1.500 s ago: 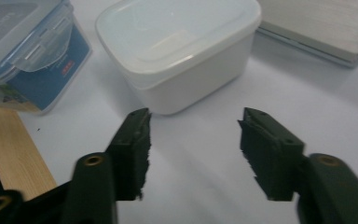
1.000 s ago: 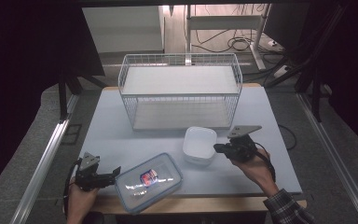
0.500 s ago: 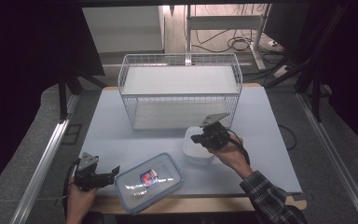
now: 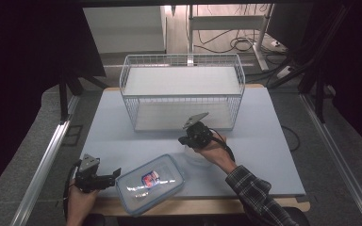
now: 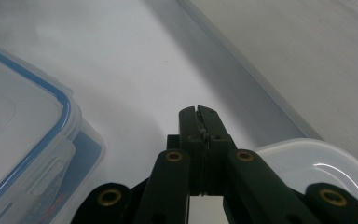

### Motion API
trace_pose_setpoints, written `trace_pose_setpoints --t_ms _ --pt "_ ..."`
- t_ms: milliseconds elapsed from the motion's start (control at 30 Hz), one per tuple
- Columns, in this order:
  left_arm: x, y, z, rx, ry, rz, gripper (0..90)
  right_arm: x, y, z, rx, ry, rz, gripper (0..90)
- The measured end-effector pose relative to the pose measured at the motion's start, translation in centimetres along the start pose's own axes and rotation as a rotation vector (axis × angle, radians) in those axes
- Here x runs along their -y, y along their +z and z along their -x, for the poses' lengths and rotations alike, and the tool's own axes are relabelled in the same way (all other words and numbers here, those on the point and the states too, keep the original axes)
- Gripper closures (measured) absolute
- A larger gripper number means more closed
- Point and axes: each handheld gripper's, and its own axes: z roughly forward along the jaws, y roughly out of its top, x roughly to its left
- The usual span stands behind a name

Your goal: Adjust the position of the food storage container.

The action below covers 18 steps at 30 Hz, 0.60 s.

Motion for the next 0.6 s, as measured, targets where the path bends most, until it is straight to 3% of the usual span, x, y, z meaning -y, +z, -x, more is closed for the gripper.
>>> trace_pose_setpoints --t_ms 367,600 --pt "0.0 0.0 -0.1 0.010 -0.014 -0.004 6.1 1.8 -2.0 0.7 0.008 0.020 -0.009 89.3" --pt "0.0 0.1 0.0 0.016 -0.021 -0.011 6.4 3.8 -4.0 1.9 0.035 0.073 0.006 89.3"
